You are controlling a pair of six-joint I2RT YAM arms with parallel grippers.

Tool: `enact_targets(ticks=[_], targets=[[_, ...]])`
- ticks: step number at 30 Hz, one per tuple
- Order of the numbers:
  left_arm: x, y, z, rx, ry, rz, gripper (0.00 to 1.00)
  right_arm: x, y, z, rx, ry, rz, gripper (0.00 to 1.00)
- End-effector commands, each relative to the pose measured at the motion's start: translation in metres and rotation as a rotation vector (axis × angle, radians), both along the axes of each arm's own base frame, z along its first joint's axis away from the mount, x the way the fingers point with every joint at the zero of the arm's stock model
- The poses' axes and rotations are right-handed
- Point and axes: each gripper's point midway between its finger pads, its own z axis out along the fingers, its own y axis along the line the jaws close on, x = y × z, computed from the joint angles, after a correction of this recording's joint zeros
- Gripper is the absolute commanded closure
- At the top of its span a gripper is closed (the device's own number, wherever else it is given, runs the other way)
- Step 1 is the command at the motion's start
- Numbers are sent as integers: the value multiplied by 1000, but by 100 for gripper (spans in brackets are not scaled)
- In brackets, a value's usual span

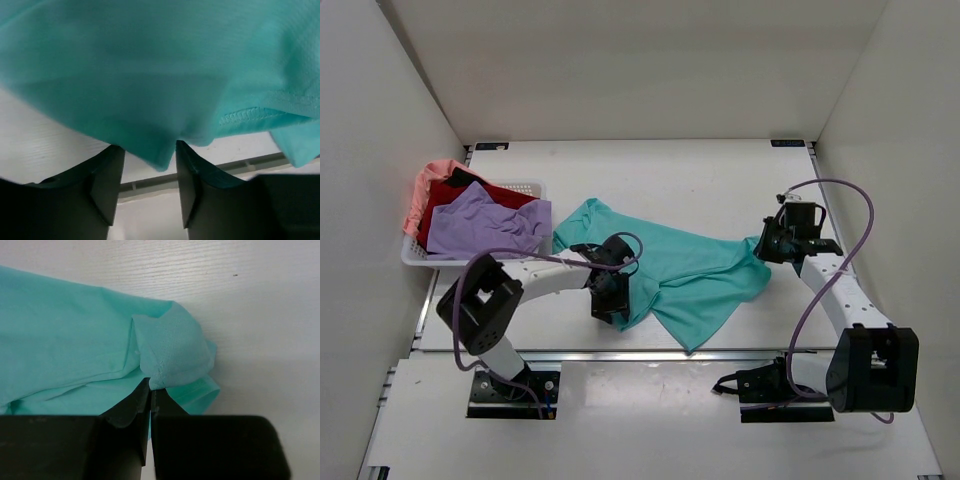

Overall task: Fold and stack the t-shirts
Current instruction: Flatten out the tshirt

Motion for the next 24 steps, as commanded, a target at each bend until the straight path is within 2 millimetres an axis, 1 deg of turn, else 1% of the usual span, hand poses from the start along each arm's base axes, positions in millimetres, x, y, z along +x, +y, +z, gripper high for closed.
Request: enact_targets(ticks=[1,2,3,4,5,6,7,8,9,10,11,12,13,14,15,16,17,18,19,20,21,22,23,24], targets=[[-3,-5,-18,49,5,-36,46,5,-3,14,-5,-71,-15,100],[-5,-6,-19,48,34,-40,67,6,-9,16,2,-76,-41,100],[-6,-5,-18,46,43,-46,89,6,-10,17,4,-84,-44,100],[-1,-6,-15,41,36,-48,100,10,-11,29,11,-121,-51,100],[6,-4,-11,39,17,-42,100,8,-11,28,13,-118,-51,100],[14,-5,-1,34,-5,-40,100,11,-11,39,14,-142,-47,100],[37,-9,20,2,-68,-25,100,12,-10,44,15,-160,-45,100],[52,-1,35,9,-104,-6,100,18,-12,63,15,-208,-45,100],[83,-1,69,-16,-193,21,100,21,-15,80,3,-246,-47,100],[116,-10,112,-65,-301,48,100,27,-17,99,1,-291,-49,100],[132,-1,136,-67,-349,65,100,28,-21,116,-9,-332,-54,100],[159,0,185,-121,-450,95,100,31,-25,137,-16,-373,-64,100],[182,1,239,-170,-571,135,100,33,-27,160,-26,-430,-65,100],[191,11,259,-167,-604,164,100,30,-30,175,-31,-466,-73,100],[201,20,307,-209,-705,198,100,29,-34,193,-44,-508,-76,100],[208,29,342,-236,-779,228,100,26,-34,209,-52,-543,-67,100],[206,31,368,-271,-829,243,100,17,-36,226,-69,-585,-73,100],[200,38,382,-300,-845,260,100,7,-34,239,-82,-621,-67,100],[193,46,396,-325,-869,278,100,1,-35,244,-100,-634,-70,100],[186,48,402,-339,-879,277,100,-13,-39,258,-119,-675,-92,100],[173,53,411,-358,-905,275,100,-28,-42,269,-135,-709,-109,100],[157,61,431,-399,-962,290,100,-36,-45,275,-145,-726,-114,100],[151,64,428,-406,-969,293,100,-52,-47,287,-171,-757,-120,100],[134,75,444,-441,-1018,313,100,-66,-47,293,-174,-776,-115,100]])
